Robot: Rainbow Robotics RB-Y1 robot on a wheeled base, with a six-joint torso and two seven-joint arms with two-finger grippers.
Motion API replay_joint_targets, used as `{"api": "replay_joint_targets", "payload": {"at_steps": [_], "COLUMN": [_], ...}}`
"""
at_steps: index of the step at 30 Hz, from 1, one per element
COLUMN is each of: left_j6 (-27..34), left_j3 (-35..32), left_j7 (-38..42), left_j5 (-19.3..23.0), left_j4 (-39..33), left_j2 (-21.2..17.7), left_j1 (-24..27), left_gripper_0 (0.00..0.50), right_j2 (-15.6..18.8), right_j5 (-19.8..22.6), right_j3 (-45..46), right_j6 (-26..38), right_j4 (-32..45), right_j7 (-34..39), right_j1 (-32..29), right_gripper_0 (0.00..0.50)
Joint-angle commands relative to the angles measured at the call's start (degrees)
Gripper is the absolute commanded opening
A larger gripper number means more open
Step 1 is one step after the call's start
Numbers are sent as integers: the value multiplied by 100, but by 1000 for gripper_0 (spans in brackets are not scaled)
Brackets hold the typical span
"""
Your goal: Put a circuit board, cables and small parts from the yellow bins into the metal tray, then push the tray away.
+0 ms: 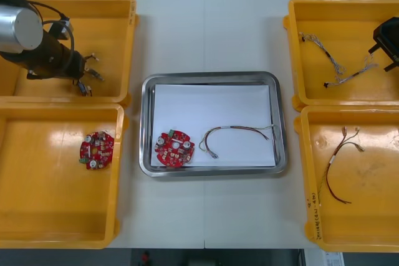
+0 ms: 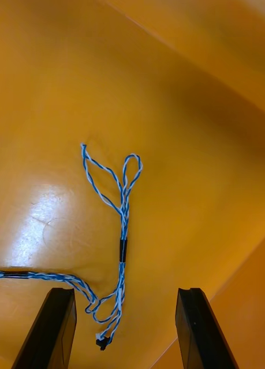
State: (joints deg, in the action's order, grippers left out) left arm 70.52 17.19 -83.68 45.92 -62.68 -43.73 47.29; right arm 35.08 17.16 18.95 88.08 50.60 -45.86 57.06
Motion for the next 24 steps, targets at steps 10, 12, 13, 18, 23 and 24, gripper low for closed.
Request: {"api": "replay_joint_targets", "payload": {"at_steps": [10, 12, 13, 18, 23, 24], "left_j6": [1184, 1289, 1377, 1781, 2186, 2282], "left_j3": [-787, -831, -875, -1104, -1209, -1200], "left_j7": [-684, -667, -667, -667, -614, -579], "left_j5": [-224, -250, -259, -277, -321, -338], "left_j4": [-869, -939, -983, -1185, -1414, -1467], "left_j2": [-198, -215, -224, -251, -259, -259], "left_j1": [369, 386, 395, 457, 544, 588], "left_gripper_0": [0, 0, 0, 0, 0, 0], "right_j2": [-72, -98, -107, -177, -265, -283], "right_j5": [25, -2, -2, -19, -63, -72], "right_j3": [-32, -40, -49, -93, -120, -128], "right_j6": [-405, -485, -572, -845, -880, -889], "right_j4": [-358, -437, -481, -692, -753, -771], "right_j7": [763, 780, 798, 798, 815, 833], "right_j1": [270, 270, 270, 270, 252, 261], "right_gripper_0": [500, 500, 500, 500, 500, 500]}}
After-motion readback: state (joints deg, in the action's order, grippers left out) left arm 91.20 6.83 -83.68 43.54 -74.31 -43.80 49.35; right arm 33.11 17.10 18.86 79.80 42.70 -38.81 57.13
